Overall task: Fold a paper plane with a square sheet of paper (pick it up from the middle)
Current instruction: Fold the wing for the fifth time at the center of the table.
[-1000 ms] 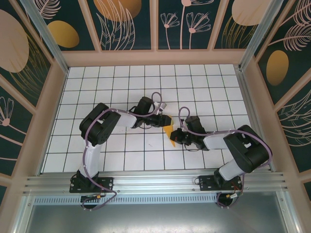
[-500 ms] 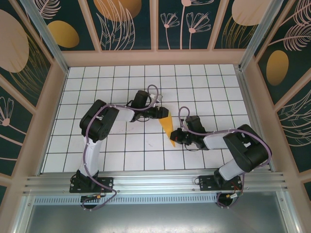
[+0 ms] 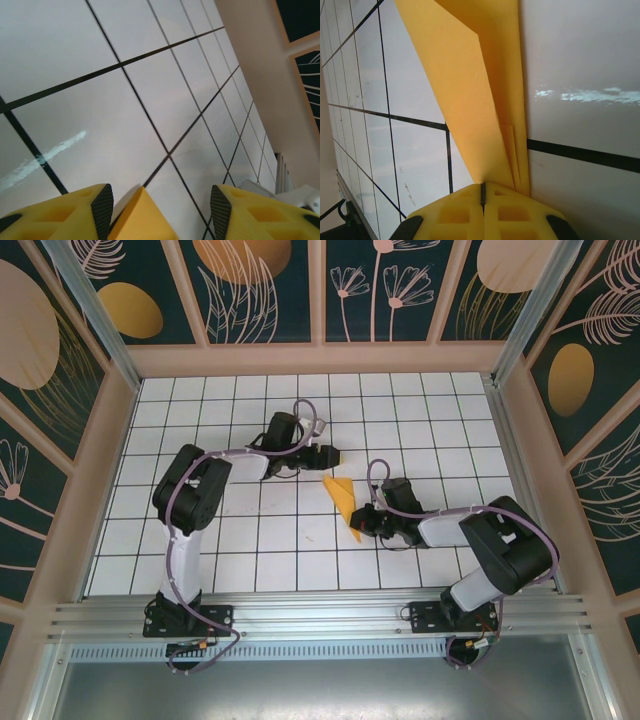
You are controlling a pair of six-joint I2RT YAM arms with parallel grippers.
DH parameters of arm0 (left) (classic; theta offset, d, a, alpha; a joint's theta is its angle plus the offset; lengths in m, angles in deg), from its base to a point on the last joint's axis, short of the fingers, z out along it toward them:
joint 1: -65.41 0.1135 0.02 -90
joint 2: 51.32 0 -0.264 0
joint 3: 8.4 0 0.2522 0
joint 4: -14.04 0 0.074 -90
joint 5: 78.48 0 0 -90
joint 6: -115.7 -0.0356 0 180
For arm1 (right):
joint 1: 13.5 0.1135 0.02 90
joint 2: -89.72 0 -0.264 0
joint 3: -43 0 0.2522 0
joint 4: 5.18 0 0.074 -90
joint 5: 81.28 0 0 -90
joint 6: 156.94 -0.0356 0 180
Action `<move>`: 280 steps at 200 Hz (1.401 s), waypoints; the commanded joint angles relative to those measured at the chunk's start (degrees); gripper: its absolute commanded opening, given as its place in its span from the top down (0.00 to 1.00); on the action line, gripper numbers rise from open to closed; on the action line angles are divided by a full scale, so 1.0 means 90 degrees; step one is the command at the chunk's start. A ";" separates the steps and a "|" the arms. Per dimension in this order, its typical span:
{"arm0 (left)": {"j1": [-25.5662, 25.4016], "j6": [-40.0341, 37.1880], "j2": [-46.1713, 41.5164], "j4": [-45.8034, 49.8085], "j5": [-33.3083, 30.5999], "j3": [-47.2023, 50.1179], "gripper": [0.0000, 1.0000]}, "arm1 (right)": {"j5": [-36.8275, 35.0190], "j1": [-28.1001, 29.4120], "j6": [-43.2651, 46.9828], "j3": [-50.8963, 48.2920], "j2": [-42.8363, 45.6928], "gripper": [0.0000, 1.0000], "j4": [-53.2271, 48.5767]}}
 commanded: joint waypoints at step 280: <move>-0.1689 0.3579 -0.0979 -0.3174 -0.1356 0.3159 0.60 | -0.0292 0.0044 0.0072 -0.0190 -0.0411 0.97 -0.1360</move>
